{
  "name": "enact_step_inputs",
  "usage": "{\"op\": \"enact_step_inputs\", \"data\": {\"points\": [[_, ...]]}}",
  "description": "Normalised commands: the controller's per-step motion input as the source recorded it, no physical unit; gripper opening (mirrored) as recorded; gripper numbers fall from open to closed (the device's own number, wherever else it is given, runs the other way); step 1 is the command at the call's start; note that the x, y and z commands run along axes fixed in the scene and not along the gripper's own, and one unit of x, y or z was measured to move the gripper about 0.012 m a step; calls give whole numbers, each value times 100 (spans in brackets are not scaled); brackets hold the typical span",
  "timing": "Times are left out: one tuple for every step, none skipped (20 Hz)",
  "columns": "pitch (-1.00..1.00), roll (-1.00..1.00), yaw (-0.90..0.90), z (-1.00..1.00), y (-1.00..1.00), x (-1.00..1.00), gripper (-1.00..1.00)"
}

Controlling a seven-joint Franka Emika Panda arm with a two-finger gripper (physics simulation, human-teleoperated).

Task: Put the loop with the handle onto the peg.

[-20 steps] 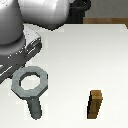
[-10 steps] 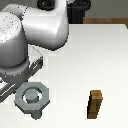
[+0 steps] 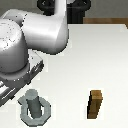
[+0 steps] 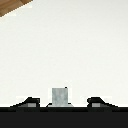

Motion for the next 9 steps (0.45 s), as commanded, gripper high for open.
{"op": "enact_step_inputs", "data": {"points": [[0,0,0,0,0,0,100],[0,0,0,0,0,0,100],[0,0,0,0,0,0,100],[0,0,0,0,0,0,100],[0,0,0,0,0,0,100],[0,0,0,0,0,0,100],[0,0,0,0,0,0,100],[0,0,0,0,0,0,100],[0,0,0,0,0,0,100]]}}
